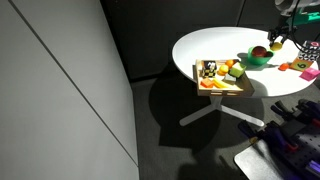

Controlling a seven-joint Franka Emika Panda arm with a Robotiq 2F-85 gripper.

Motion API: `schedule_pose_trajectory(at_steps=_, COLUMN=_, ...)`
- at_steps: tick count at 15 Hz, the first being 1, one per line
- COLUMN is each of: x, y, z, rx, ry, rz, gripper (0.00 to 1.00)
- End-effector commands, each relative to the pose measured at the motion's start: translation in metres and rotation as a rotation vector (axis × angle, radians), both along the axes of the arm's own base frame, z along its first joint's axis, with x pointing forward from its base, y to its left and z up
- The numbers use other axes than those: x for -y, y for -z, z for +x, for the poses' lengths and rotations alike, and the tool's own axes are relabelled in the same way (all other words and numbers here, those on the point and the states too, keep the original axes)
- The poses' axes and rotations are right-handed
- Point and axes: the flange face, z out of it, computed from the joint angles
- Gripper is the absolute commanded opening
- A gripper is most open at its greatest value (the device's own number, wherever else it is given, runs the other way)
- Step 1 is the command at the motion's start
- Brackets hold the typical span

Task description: Pick up the yellow lemon toy from the table and put it in the green bowl

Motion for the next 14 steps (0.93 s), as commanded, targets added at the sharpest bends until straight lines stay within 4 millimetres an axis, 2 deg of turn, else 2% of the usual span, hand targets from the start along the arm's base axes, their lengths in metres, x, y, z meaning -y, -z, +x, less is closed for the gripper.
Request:
schedule_pose_trajectory(at_steps=1, x=0.006, y=0.003, z=0.028, rx=-0.015, ry=0.056, rz=-0.025, gripper=0.35)
schedule_pose_trajectory(at_steps=6, x=0.014, y=0.005, z=0.049, rx=-0.016, ry=0.108, rz=-0.045, gripper=0.37)
schedule_pose_trajectory(at_steps=7, x=0.015, y=0.006, z=0.05, rx=-0.019, ry=0.111, rz=-0.047, gripper=0.66)
schedule_pose_trajectory(at_steps=8, x=0.017, y=0.007, z=0.051, rx=-0.025, ry=0.114, rz=-0.048, gripper=0.84)
schedule_pose_trajectory(at_steps=11, x=0.019, y=0.013, z=0.051, rx=-0.035, ry=0.109, rz=-0.047, gripper=1.0)
schedule_pose_trajectory(at_steps=14, x=0.019, y=0.012, z=0.046, rx=-0.047, ry=0.095, rz=-0.03, gripper=1.0)
